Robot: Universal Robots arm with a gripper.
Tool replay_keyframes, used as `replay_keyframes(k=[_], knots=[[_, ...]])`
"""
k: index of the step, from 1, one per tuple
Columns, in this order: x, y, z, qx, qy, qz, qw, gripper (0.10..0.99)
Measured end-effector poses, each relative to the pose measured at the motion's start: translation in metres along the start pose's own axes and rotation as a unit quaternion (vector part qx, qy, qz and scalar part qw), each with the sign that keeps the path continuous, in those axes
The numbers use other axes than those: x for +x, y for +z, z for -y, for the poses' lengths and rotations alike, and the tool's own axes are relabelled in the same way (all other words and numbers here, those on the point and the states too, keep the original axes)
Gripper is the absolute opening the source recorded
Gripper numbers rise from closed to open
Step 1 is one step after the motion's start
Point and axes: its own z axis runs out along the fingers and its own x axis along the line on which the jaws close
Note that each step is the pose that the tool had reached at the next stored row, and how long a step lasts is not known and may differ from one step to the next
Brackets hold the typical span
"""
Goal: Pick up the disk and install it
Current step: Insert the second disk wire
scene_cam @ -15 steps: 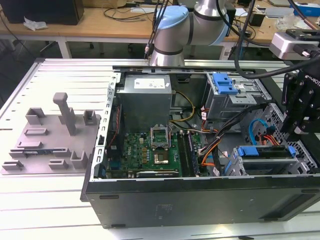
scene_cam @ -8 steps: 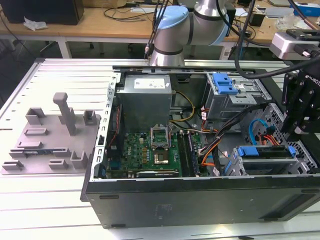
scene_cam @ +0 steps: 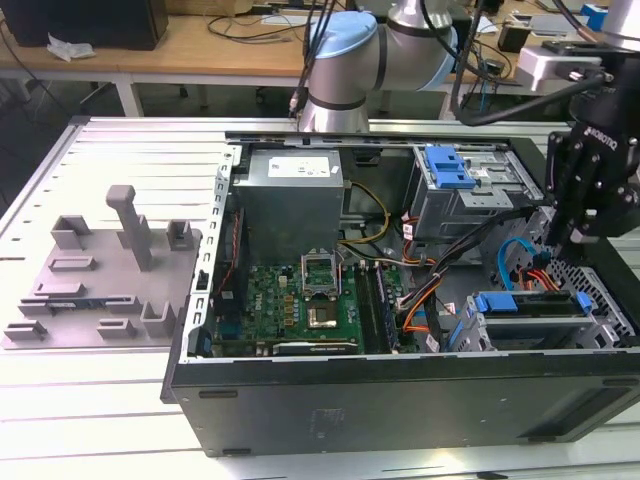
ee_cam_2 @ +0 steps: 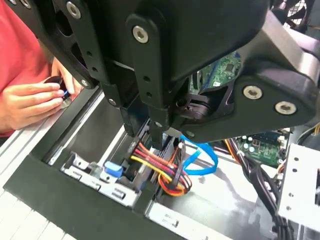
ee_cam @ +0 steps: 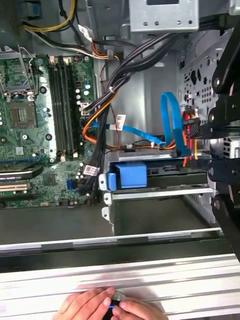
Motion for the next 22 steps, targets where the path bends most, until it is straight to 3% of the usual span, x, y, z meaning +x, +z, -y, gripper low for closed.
replay_keyframes(k=[2, 4, 6, 14, 22], knots=[[0.0041, 0.0013, -0.0048, -0.0001, 0.0, 0.0006, 1.0, 0.302], [0.0085, 0.0032, -0.005, -0.0007, 0.0, 0.0077, 1.0, 0.302], [0.0084, 0.0041, -0.0053, -0.0008, 0.0, 0.0096, 1.0, 0.302], [0.0083, 0.0047, -0.0054, -0.0009, 0.0, 0.0105, 0.9999, 0.302], [0.0086, 0.0053, -0.0088, -0.0045, 0.001, 0.0171, 0.9998, 0.302]])
